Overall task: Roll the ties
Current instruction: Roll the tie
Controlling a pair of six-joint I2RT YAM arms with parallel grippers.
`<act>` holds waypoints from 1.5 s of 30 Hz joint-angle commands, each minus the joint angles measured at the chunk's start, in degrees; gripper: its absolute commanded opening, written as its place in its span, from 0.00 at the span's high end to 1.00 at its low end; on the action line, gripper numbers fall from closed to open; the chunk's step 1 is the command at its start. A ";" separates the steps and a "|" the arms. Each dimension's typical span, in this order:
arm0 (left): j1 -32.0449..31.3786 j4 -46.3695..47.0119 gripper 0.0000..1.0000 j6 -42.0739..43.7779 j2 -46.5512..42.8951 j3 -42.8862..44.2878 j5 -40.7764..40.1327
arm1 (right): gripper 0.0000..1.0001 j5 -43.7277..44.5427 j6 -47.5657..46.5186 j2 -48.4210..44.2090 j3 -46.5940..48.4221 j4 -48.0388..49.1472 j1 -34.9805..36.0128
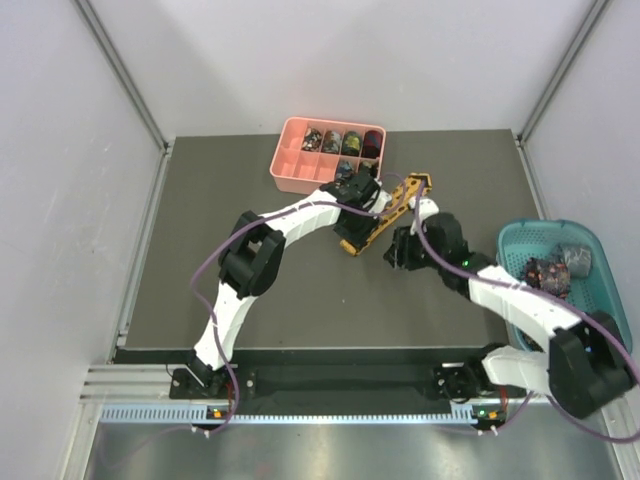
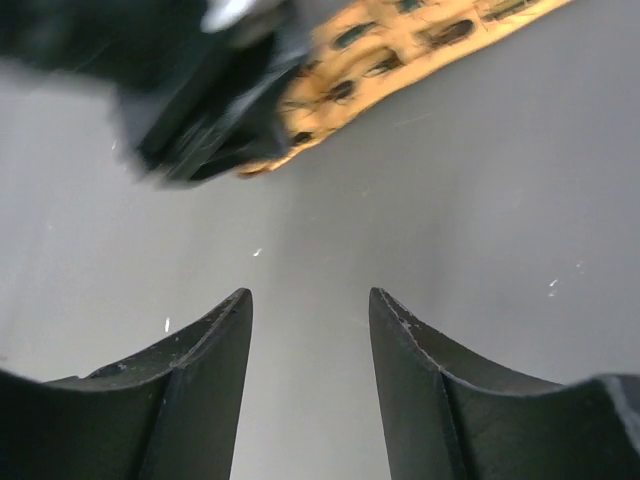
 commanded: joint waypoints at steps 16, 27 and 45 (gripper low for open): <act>-0.52 -19.30 0.52 -1.85 11.46 12.19 3.07 | 0.54 45.05 -21.88 11.83 8.39 0.45 42.00; -0.43 -23.17 0.52 -1.49 11.90 13.42 2.28 | 0.48 65.86 -25.76 42.85 30.98 -8.94 44.56; -0.52 -27.82 0.51 -1.85 14.98 18.17 1.66 | 0.45 72.66 -31.91 58.08 44.88 -14.93 37.01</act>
